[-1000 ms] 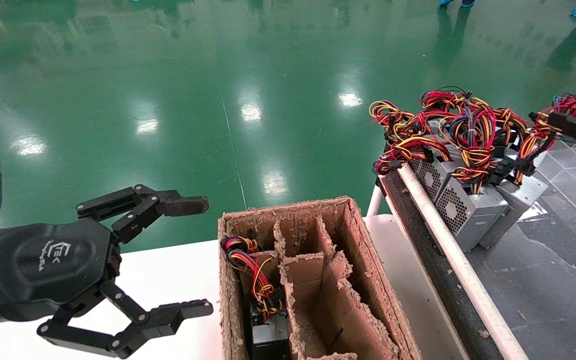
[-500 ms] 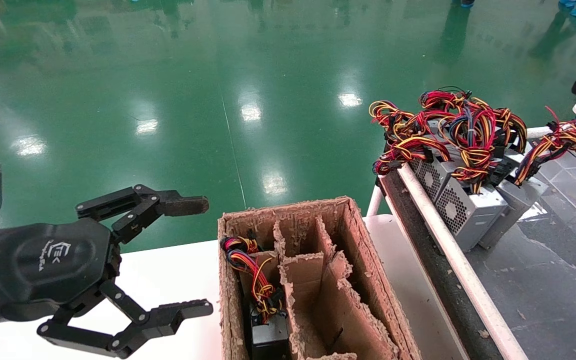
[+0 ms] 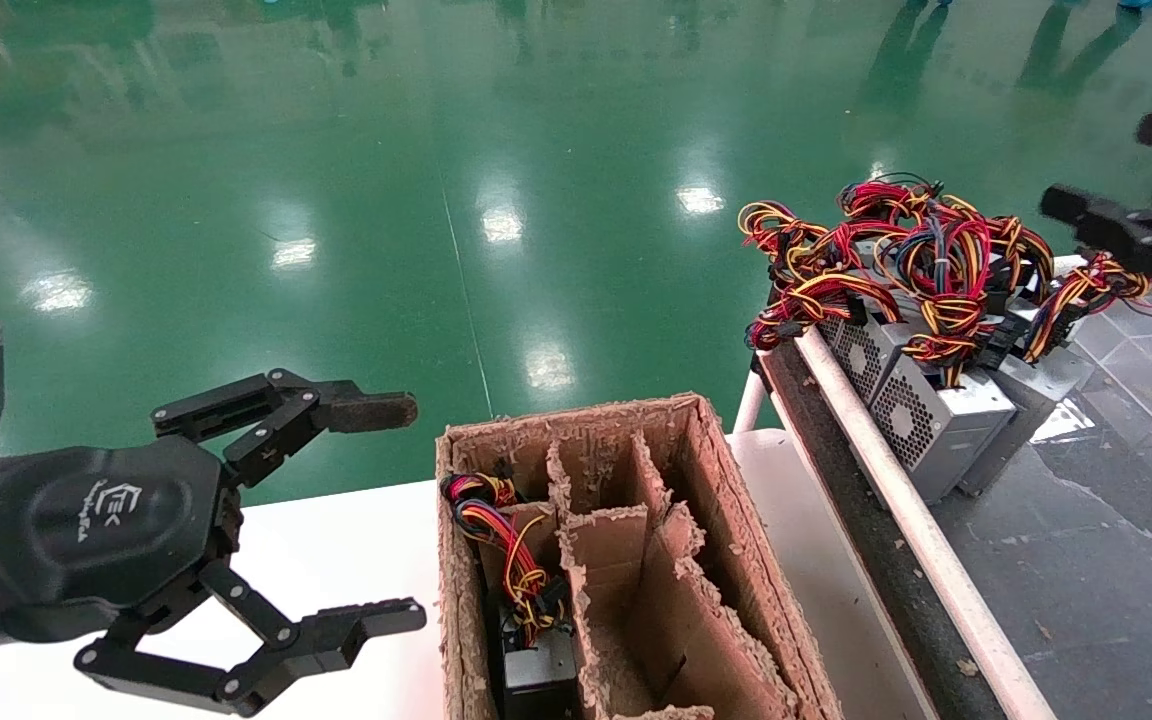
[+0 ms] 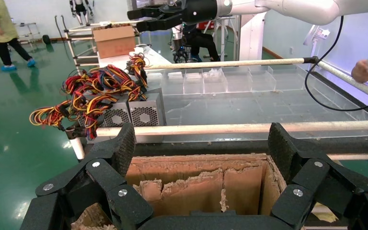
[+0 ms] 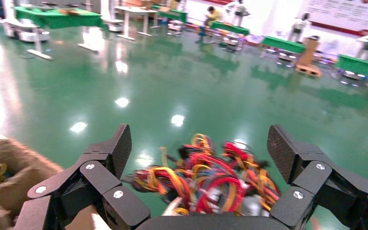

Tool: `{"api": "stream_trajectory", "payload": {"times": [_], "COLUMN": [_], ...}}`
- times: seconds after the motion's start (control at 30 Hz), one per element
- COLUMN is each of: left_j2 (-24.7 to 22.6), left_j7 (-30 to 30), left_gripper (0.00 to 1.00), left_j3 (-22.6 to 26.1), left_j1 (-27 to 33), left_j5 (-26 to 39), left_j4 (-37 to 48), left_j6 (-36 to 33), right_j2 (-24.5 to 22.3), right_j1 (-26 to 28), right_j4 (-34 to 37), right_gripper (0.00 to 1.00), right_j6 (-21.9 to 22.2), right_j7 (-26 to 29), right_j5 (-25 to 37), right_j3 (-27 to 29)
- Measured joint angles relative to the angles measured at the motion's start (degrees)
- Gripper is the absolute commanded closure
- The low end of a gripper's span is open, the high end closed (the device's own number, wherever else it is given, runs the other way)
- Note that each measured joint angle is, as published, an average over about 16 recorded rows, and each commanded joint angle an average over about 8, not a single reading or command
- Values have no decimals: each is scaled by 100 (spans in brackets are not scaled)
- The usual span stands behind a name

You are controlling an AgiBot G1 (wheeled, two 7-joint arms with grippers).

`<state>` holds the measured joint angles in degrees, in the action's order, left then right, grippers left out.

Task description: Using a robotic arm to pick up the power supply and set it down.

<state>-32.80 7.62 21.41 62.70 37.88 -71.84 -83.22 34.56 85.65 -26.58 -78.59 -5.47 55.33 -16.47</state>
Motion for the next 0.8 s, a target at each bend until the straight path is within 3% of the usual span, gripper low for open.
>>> {"api": "stream_trajectory", "payload": {"times": [0.57,0.8], "left_j2": [0,0], "left_j7": [0,0], "left_gripper": [0,0], "left_j3": [0,1], "left_j1": [0,0], "left_j5": [0,0], "left_j4": [0,0], "left_j6": [0,0], "right_j2": [18,22], "right_j1": [-951,-1147], "right_j4": [-1856,-2238], "right_gripper": [0,0], "right_j6": [-280,-338], "right_j7": [640,772], "right_j5": [-532,-641], "right_j3": [18,22]}}
